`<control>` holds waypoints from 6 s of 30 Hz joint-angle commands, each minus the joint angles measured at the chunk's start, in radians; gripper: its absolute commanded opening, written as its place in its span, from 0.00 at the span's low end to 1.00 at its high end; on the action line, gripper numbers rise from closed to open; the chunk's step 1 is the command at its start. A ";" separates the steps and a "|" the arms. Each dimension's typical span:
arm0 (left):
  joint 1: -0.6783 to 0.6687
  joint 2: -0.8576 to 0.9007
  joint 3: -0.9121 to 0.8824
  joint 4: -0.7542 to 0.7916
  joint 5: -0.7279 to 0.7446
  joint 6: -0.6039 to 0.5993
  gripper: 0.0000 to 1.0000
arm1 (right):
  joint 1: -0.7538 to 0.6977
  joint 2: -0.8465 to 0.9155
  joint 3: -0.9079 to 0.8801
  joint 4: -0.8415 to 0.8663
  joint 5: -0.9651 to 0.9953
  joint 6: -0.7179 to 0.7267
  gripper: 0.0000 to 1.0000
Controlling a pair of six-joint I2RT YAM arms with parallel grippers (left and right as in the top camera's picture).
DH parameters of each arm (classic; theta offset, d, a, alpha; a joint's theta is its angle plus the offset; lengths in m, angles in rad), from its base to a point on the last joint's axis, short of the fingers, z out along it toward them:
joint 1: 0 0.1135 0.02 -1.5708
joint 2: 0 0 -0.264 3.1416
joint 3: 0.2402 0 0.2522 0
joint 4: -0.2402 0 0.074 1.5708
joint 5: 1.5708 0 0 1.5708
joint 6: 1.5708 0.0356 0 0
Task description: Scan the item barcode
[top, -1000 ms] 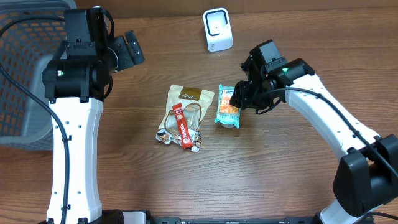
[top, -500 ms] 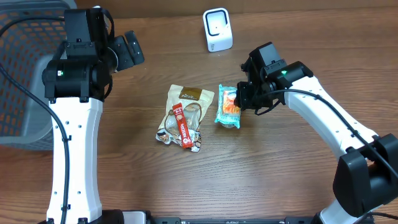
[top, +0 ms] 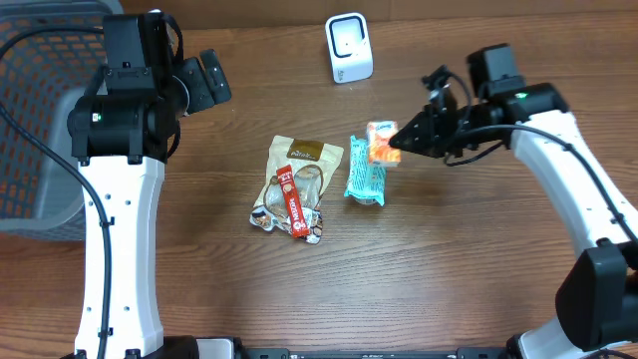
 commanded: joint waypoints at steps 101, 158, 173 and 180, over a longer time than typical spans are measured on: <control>0.000 -0.015 0.016 0.003 -0.002 0.019 1.00 | 0.348 0.071 -0.443 0.323 1.326 0.501 0.36; 0.000 -0.015 0.016 0.003 -0.002 0.019 1.00 | -0.201 -0.084 -0.796 0.824 0.113 0.130 0.38; 0.000 -0.015 0.016 0.003 -0.002 0.019 1.00 | -0.208 -0.119 -0.764 0.784 0.167 0.129 0.39; 0.000 -0.015 0.016 0.003 -0.002 0.019 1.00 | -0.230 -0.121 -0.760 0.780 0.166 0.130 0.39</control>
